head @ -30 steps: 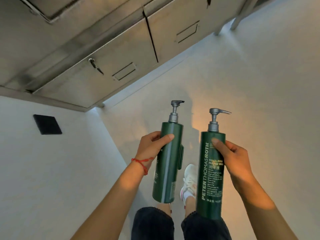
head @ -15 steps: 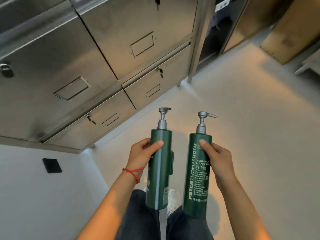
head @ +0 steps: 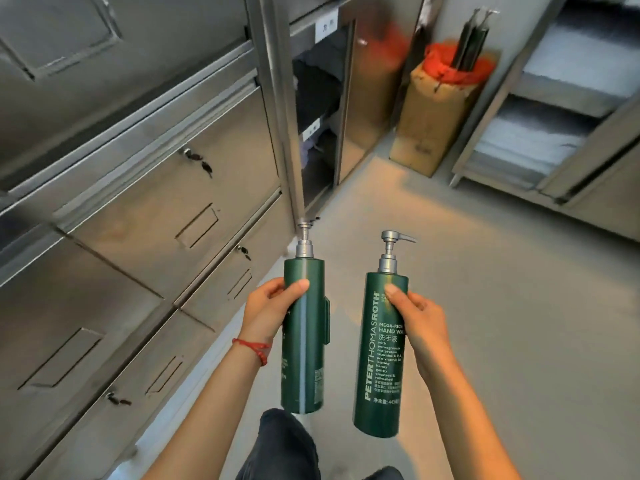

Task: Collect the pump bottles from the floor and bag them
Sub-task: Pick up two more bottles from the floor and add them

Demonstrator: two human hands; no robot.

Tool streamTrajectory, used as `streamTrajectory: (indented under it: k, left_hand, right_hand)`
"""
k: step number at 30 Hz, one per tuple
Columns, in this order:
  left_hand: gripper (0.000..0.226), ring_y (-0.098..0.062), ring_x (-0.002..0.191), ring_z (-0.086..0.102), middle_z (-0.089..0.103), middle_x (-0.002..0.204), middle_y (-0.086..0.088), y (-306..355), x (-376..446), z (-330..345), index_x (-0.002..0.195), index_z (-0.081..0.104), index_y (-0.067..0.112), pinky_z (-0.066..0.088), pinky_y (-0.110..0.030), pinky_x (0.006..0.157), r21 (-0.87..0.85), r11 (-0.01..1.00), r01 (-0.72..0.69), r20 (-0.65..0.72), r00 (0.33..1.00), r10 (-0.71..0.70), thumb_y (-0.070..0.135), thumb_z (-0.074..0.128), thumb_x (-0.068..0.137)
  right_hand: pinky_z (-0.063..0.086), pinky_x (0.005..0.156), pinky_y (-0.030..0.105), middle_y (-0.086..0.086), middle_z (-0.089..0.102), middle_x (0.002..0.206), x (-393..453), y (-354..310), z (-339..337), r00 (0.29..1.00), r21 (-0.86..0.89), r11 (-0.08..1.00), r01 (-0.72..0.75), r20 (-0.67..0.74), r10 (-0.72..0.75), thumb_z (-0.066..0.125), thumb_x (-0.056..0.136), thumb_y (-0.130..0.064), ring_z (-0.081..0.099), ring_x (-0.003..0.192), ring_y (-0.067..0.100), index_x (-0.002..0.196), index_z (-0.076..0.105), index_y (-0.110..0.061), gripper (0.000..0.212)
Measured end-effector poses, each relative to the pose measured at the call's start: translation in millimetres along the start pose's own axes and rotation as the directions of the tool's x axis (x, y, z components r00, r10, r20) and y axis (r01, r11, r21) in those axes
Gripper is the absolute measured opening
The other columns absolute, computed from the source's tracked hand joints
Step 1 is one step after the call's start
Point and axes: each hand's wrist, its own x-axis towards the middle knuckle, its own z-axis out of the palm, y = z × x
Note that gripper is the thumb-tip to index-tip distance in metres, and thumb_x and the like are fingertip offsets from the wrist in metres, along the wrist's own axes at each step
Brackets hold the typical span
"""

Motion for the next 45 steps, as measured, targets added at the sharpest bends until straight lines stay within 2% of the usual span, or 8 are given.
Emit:
streamTrajectory:
  k: [8,15,22,30,38,45]
  left_hand:
    - [0.01,-0.003,0.058,0.066,0.072,0.064,0.012,61.5,76.4,45.3,0.081,0.068,0.017,0.049,-0.014,0.048,0.069,0.992,-0.108,0.207,0.974,0.092,0.022,0.071,0.073]
    - [0.002,-0.005,0.061,0.067,0.073,0.066,0.01,95.8,149.4,143.9,0.072,0.071,0.022,0.05,-0.016,0.05,0.11,0.979,-0.174,0.34,0.932,0.127,0.023,0.073,0.071]
    - [0.005,-0.01,0.067,0.069,0.074,0.07,0.008,133.2,215.8,254.6,0.076,0.071,0.023,0.054,-0.021,0.056,0.08,0.981,-0.176,0.354,0.925,0.137,0.026,0.072,0.072]
    - [0.009,-0.009,0.067,0.068,0.074,0.069,0.009,181.6,288.6,341.2,0.078,0.07,0.021,0.053,-0.019,0.055,0.066,0.975,-0.213,0.356,0.918,0.176,0.027,0.071,0.072]
    - [0.004,-0.008,0.064,0.067,0.073,0.067,0.008,226.2,411.1,419.2,0.075,0.07,0.019,0.053,-0.019,0.054,0.062,0.975,-0.214,0.351,0.919,0.179,0.024,0.07,0.075]
    - [0.013,-0.009,0.065,0.067,0.073,0.069,0.008,284.3,537.5,491.9,0.079,0.07,0.02,0.052,-0.02,0.054,0.08,0.972,-0.221,0.376,0.91,0.176,0.029,0.074,0.071]
  right_hand:
    - [0.046,0.045,0.013,-0.006,0.071,0.056,45.9,-51.3,-13.5,0.981,0.099,0.991,0.085,-0.18,-0.067,0.066,0.079,-0.026,0.063,0.05,0.005,0.076,0.069,-0.014,0.012]
    - [0.046,0.045,0.013,-0.01,0.07,0.055,123.1,-100.6,-57.4,0.951,0.074,0.981,0.179,-0.27,-0.153,0.068,0.077,-0.021,0.063,0.049,0.003,0.078,0.067,-0.013,0.008]
    - [0.045,0.045,0.013,-0.009,0.07,0.054,216.2,-160.2,-125.6,0.928,0.096,0.965,0.243,-0.313,-0.202,0.068,0.078,-0.018,0.061,0.049,0.002,0.076,0.068,-0.012,0.007]
    - [0.045,0.044,0.013,-0.007,0.069,0.054,316.4,-216.7,-171.8,0.926,0.105,0.963,0.247,-0.319,-0.203,0.068,0.078,-0.016,0.061,0.047,0.004,0.073,0.068,-0.013,0.007]
    - [0.048,0.048,0.016,-0.006,0.072,0.06,451.1,-275.6,-198.9,0.922,0.093,0.962,0.257,-0.321,-0.215,0.069,0.077,-0.024,0.064,0.053,0.006,0.079,0.071,-0.013,0.011]
    - [0.046,0.047,0.013,-0.007,0.072,0.061,582.3,-346.1,-211.5,0.909,0.043,0.963,0.266,-0.344,-0.235,0.068,0.077,-0.027,0.065,0.054,0.005,0.078,0.07,-0.016,0.011]
